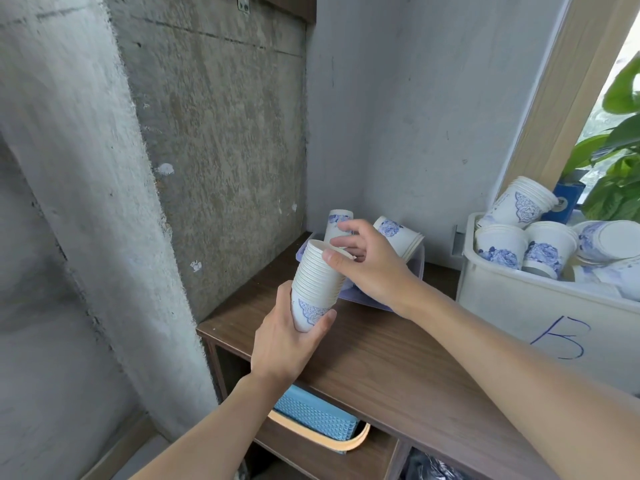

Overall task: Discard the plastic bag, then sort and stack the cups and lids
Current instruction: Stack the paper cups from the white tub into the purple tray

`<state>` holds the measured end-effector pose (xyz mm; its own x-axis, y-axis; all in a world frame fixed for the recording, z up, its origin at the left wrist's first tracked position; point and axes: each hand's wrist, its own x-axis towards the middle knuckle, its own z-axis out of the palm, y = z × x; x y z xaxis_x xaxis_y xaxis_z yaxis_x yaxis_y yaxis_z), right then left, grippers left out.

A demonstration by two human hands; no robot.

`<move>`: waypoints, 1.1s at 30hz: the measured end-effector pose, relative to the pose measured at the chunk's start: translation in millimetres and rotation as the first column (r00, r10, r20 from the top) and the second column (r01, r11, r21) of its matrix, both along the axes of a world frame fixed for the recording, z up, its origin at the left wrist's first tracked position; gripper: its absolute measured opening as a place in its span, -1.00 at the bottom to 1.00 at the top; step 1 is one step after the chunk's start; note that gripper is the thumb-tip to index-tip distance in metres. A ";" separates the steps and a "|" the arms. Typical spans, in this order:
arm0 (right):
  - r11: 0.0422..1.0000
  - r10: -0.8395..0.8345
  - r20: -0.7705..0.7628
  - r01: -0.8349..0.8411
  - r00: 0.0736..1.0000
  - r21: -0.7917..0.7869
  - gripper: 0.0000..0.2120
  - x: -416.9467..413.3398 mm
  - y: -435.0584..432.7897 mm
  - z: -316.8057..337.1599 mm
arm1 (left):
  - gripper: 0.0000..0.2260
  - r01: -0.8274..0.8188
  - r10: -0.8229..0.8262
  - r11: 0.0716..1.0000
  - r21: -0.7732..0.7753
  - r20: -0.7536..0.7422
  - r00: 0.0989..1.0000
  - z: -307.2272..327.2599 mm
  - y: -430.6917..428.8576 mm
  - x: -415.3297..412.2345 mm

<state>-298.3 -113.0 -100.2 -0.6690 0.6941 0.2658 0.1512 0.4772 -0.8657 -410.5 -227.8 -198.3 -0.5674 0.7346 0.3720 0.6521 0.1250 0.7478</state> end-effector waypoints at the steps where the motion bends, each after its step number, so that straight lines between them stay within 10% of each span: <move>1: 1.000 -0.007 -0.017 0.006 1.000 -0.015 -0.55 -0.6 -1.4 -2.9 | -0.50 0.000 0.000 1.000 -0.003 -0.002 1.000 -0.5 0.2 -0.5; 9: 0.969 -0.125 -0.010 0.124 0.992 0.212 -0.90 15.0 16.7 -15.1 | -0.49 -0.010 0.010 1.000 -0.016 0.001 1.000 -0.4 1.3 -0.1; 23: 0.834 -0.436 0.466 0.151 0.770 0.531 -0.55 51.2 51.9 -43.6 | -0.47 -0.029 0.029 0.999 -0.022 0.012 1.000 -2.9 3.6 0.0; 33: 0.769 -0.474 0.312 0.214 0.823 0.602 -0.47 47.4 47.7 -31.0 | -0.46 -0.034 0.034 0.999 -0.025 0.006 0.999 -2.8 4.1 -0.3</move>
<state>-250.8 -65.3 -131.2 -0.5416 0.7370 0.4044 0.6819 0.6665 -0.3015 -410.8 -223.7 -201.1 -0.5945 0.7239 0.3501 0.6422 0.1655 0.7484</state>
